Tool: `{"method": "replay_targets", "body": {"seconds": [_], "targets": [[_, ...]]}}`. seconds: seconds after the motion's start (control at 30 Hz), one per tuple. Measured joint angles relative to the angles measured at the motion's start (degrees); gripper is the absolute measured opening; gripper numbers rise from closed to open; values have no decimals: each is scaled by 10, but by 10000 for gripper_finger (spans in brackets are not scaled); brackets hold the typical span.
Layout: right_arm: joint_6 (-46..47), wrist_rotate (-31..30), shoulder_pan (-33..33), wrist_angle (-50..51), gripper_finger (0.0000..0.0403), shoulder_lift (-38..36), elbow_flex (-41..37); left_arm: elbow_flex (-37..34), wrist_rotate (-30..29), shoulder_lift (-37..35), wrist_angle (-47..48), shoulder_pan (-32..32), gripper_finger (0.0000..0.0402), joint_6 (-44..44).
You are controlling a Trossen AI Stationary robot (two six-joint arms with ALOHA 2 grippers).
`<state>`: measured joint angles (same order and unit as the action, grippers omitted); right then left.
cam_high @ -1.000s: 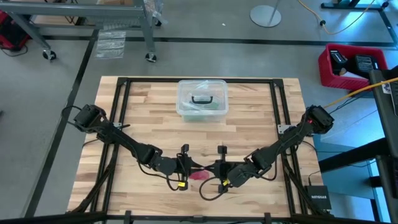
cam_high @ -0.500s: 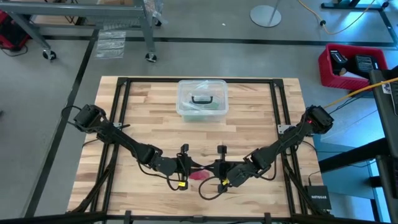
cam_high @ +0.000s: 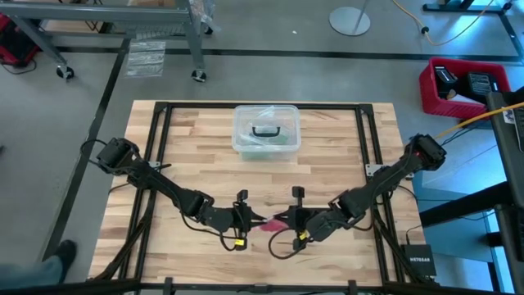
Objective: Roll bandage
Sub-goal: Close the transparent zip bag
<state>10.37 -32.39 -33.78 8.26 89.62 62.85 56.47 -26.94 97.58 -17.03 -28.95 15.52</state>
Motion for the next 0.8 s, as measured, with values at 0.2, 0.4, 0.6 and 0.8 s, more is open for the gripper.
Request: {"method": "replay_targets", "body": {"seconds": [0.2, 0.4, 0.6, 0.8], "targets": [[1, -10, 0, 29, 0, -34, 0, 0, 0, 0, 22, -7, 27, 18], [-1, -36, 0, 55, 0, -82, 2, -2, 8, 3, 64, -14, 23, 40], [0, -23, 0, 71, 0, -117, 1, -2, 4, 2, 84, -15, 20, 64], [99, 56, 1, 118, 34, -112, 1, -1, 3, 1, 72, -15, 30, 63]]}}
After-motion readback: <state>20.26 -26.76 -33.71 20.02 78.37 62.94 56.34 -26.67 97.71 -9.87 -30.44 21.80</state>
